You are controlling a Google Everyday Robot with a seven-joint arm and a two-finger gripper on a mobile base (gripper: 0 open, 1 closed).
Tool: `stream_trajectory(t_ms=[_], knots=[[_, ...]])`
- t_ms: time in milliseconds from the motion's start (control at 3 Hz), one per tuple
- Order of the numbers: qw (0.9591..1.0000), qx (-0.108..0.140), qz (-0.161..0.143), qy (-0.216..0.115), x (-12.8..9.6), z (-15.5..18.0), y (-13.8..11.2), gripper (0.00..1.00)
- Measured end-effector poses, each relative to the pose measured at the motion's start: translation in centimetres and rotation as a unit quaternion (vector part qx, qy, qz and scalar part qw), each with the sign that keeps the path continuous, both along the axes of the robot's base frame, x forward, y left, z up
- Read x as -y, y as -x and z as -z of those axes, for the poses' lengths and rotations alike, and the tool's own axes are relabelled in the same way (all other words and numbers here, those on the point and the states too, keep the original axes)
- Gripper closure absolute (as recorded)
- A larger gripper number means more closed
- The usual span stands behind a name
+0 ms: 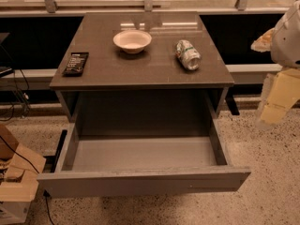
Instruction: Place rxbar chocolate into top drawer
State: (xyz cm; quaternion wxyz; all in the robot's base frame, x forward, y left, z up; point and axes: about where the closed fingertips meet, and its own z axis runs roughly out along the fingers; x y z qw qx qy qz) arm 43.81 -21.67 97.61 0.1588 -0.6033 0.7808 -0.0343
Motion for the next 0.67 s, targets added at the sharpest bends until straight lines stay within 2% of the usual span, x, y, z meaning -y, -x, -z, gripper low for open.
stream_trajectory(t_ms=[333,667], knots=[[1.0,0.0,0.0,0.0,0.0,0.0,0.0,0.0],[0.9995,0.015,-0.019,-0.017,-2.1,-0.4,-1.2,0.0]])
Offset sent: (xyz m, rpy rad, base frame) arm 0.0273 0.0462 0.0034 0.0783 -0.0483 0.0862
